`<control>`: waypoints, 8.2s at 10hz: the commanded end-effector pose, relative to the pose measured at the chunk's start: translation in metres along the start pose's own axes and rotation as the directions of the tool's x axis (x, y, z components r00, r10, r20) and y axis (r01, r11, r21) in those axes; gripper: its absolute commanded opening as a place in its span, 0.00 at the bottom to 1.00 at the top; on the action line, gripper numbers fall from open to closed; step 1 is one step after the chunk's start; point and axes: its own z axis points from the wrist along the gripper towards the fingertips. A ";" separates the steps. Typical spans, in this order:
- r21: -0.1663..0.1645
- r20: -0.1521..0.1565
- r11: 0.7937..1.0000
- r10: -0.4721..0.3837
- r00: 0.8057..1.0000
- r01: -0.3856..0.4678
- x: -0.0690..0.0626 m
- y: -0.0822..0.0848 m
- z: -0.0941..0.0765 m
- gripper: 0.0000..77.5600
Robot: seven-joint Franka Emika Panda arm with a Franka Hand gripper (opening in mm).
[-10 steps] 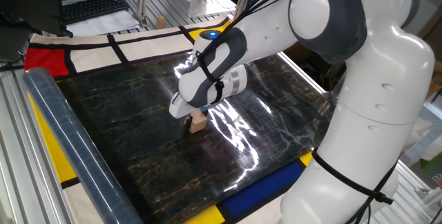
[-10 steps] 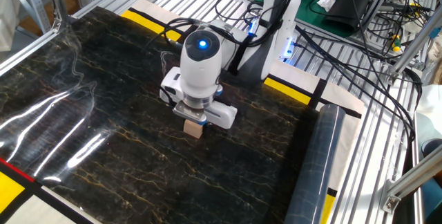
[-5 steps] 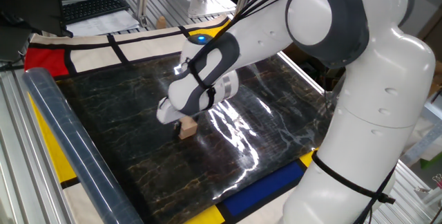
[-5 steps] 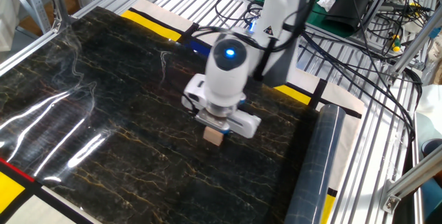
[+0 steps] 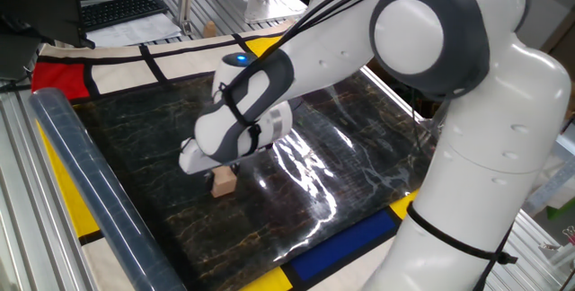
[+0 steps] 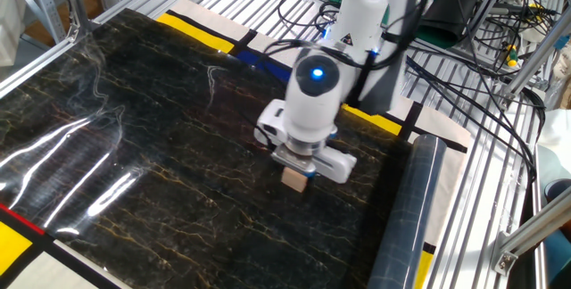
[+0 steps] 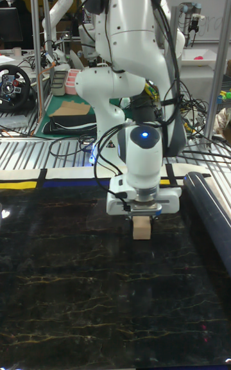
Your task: Hold a small block with the gripper and sweep it from left to right on the table
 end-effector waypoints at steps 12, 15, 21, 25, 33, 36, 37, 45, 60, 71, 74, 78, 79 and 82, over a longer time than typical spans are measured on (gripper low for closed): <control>0.124 0.003 0.986 -0.114 0.993 0.113 -0.050 -0.092 -0.009 0.01; 0.083 0.014 0.989 -0.121 0.993 0.120 -0.050 -0.086 -0.001 0.01; 0.048 0.011 0.992 -0.117 0.993 0.116 -0.048 -0.082 0.005 0.01; 0.034 0.013 0.995 -0.094 0.996 0.093 -0.039 -0.066 0.014 0.01; 0.018 0.007 0.999 -0.033 0.999 0.033 -0.019 -0.029 0.022 0.01; 0.003 -0.002 1.000 -0.010 1.000 0.010 -0.013 -0.018 0.021 0.01; -0.011 -0.005 1.000 -0.005 1.000 0.004 -0.012 -0.018 0.019 0.01; -0.030 -0.021 0.999 0.013 1.000 -0.013 -0.007 -0.014 0.005 0.01; 0.018 -0.047 0.999 -0.037 0.998 0.038 -0.020 -0.045 -0.045 0.01; -0.020 -0.015 0.999 -0.037 0.999 0.036 -0.026 -0.031 -0.018 0.01; -0.029 -0.014 0.999 -0.034 0.999 0.033 -0.024 -0.029 -0.016 0.01; -0.037 -0.013 0.999 -0.030 0.999 0.030 -0.023 -0.027 -0.014 0.01; -0.036 -0.012 0.999 -0.030 0.999 0.030 -0.023 -0.027 -0.014 0.01; -0.028 -0.012 0.999 -0.030 0.999 0.029 -0.024 -0.028 -0.013 0.01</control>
